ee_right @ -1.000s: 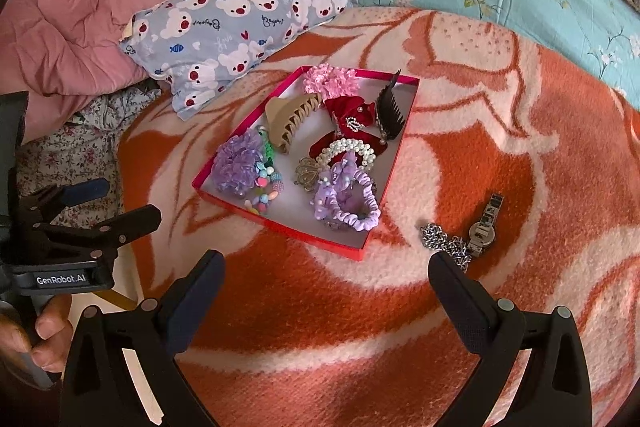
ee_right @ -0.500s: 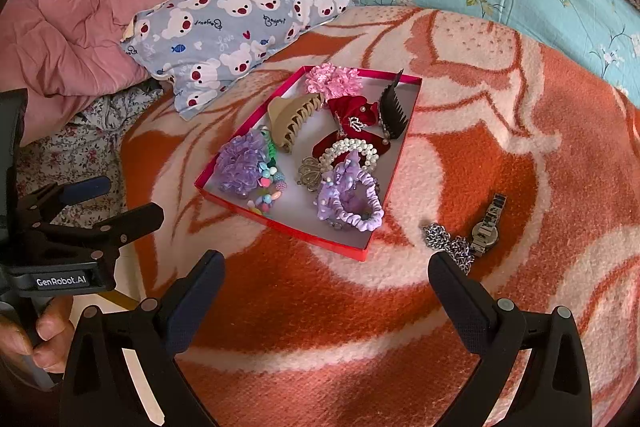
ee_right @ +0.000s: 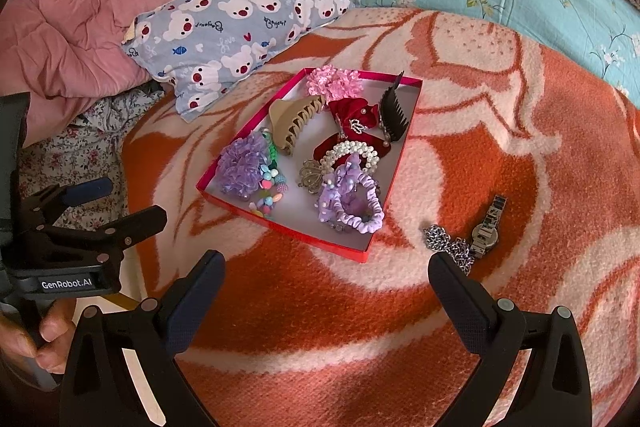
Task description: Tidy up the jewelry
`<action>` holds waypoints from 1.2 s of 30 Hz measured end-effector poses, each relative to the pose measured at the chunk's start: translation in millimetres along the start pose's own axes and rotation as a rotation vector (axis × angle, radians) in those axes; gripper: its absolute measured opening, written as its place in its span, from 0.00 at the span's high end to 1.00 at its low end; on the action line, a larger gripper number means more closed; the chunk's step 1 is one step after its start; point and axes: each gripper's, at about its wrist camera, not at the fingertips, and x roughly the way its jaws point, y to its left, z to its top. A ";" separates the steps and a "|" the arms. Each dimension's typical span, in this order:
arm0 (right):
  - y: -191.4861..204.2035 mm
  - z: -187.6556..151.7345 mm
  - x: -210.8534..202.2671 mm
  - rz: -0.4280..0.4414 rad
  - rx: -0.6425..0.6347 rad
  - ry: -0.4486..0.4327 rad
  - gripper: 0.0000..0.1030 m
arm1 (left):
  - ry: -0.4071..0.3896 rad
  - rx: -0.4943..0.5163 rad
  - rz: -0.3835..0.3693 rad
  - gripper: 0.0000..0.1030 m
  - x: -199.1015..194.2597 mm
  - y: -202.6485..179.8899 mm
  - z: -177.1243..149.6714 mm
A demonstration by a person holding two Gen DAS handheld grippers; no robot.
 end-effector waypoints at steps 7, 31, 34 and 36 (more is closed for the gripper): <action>1.1 0.5 -1.0 0.001 0.001 -0.002 0.01 | 0.000 0.001 0.002 0.00 -0.3 -0.2 0.3; 1.4 3.5 -7.6 0.003 0.003 -0.025 0.01 | -0.012 0.016 0.005 0.00 -2.1 -0.8 -1.2; 1.7 3.8 -7.9 0.004 0.003 -0.025 0.01 | -0.012 0.017 0.007 0.00 -2.5 -1.2 -0.7; 1.4 3.3 -7.3 0.003 0.003 -0.025 0.01 | -0.011 0.017 0.007 0.00 -2.3 -1.3 -0.9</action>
